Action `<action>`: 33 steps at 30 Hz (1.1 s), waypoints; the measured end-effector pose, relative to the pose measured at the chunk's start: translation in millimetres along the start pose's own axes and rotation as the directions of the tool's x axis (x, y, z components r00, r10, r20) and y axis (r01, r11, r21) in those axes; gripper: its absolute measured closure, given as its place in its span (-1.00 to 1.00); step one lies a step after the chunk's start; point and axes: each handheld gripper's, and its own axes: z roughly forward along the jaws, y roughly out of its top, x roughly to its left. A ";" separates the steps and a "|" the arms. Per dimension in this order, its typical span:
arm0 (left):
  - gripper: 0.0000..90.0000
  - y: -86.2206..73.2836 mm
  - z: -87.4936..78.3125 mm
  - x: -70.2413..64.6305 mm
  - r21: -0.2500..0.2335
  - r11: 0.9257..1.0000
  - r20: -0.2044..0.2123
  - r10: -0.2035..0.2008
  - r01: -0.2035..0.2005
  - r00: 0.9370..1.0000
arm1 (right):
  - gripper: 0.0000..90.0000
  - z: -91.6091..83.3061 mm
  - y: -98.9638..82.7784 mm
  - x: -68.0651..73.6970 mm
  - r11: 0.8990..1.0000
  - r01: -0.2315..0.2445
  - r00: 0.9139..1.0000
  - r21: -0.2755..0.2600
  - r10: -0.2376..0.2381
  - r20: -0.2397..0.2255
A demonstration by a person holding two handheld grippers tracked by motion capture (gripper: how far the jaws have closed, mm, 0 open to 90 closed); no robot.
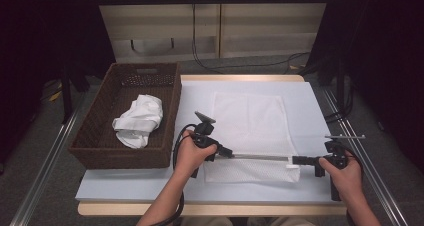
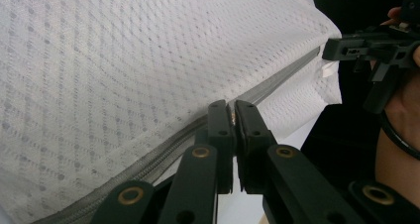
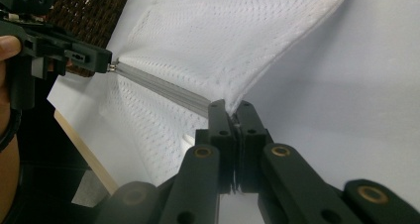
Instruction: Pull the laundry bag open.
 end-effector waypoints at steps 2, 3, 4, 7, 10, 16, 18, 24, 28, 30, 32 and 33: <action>0.93 0.0 -0.8 1.0 0.014 1.000 0.027 -0.002 0.002 1.000 | 0.96 -0.8 -0.1 -1.4 1.000 -0.001 1.000 -0.004 0.001 -0.006; 0.93 -0.4 -0.3 0.2 0.007 1.000 0.016 -0.004 0.004 1.000 | 0.96 -0.9 -0.2 -1.7 1.000 -0.002 1.000 -0.002 0.002 -0.004; 0.93 -0.2 0.0 -0.1 0.006 1.000 0.015 -0.002 0.002 1.000 | 0.96 -0.9 -0.2 -1.7 1.000 -0.002 1.000 -0.002 0.002 -0.004; 0.93 0.3 -0.8 0.6 0.008 1.000 0.021 -0.002 0.002 1.000 | 0.96 -1.2 0.0 -1.4 1.000 -0.008 1.000 -0.003 0.008 -0.009; 0.93 0.1 -1.5 1.4 0.008 1.000 0.018 -0.001 0.001 1.000 | 0.97 -1.0 0.3 -1.3 1.000 -0.004 1.000 -0.007 0.004 -0.014; 0.93 -0.4 -0.7 0.8 0.006 1.000 0.011 0.000 0.000 1.000 | 0.97 -0.6 0.3 -2.3 1.000 -0.009 1.000 -0.004 0.009 -0.013; 0.93 -0.8 -0.5 0.4 0.012 1.000 0.012 -0.008 0.007 1.000 | 0.97 -0.6 0.6 -2.4 1.000 -0.014 1.000 -0.002 0.014 -0.016; 0.93 -0.8 -0.6 0.8 0.018 1.000 -0.007 -0.002 0.002 1.000 | 0.96 -0.4 0.6 -2.1 1.000 -0.014 1.000 -0.005 0.014 -0.018; 0.93 -1.5 -2.1 3.3 0.017 1.000 0.019 -0.015 0.014 1.000 | 0.97 -2.6 0.8 -3.7 1.000 -0.018 1.000 -0.003 0.018 -0.007; 0.93 -1.2 -1.7 2.1 0.016 1.000 0.015 -0.011 0.011 1.000 | 0.97 -2.6 0.8 -3.6 1.000 -0.014 1.000 -0.003 0.014 -0.006; 0.93 -0.8 -2.9 2.8 0.010 1.000 0.012 -0.008 0.008 1.000 | 0.96 -2.7 0.9 -3.6 1.000 -0.022 1.000 -0.002 0.022 -0.009; 0.93 -0.7 -4.0 3.6 0.012 1.000 0.015 -0.005 0.005 1.000 | 0.97 -2.9 0.9 -4.3 1.000 -0.023 1.000 -0.003 0.023 -0.017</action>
